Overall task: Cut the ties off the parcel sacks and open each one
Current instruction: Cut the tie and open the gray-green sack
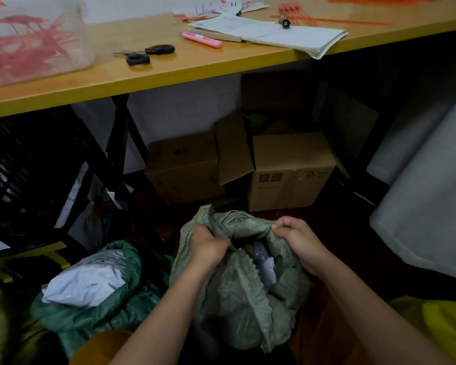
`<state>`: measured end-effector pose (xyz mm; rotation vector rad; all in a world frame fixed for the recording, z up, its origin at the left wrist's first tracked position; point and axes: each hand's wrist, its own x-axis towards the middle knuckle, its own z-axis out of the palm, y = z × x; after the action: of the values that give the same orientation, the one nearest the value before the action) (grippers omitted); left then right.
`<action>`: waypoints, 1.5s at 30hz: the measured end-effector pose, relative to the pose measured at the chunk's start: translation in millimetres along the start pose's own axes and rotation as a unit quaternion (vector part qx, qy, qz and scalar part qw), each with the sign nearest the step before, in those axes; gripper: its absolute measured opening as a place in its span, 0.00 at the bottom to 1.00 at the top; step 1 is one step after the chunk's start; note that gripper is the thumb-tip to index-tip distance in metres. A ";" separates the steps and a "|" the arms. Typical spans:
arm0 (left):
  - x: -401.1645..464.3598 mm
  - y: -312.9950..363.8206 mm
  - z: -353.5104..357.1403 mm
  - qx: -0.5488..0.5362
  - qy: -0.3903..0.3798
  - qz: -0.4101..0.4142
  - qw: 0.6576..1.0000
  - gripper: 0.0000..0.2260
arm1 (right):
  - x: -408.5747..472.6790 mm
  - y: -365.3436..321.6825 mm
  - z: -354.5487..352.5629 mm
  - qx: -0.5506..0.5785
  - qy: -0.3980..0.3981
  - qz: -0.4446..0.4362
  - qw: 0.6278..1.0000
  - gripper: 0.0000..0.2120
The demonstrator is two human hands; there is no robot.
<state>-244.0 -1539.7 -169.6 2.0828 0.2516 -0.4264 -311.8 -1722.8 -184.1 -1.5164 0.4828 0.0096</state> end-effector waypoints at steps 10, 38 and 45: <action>4.2 -0.6 -15.8 -0.259 -0.014 -0.035 0.965 0.25 | 3.8 -3.4 -3.9 -0.148 -0.020 -0.105 0.983 0.24; 29.6 -23.0 -50.3 -0.037 0.071 0.130 0.988 0.17 | 12.3 -7.8 8.4 -0.161 0.002 -0.114 0.980 0.13; 40.1 -6.7 -68.2 -0.073 0.049 0.033 0.996 0.13 | 9.7 15.5 0.4 0.077 0.059 0.045 0.994 0.17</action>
<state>-195.9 -1477.5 -158.1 1.9645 0.2636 -0.2593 -307.6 -1724.1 -201.9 -1.3475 0.6323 -0.0455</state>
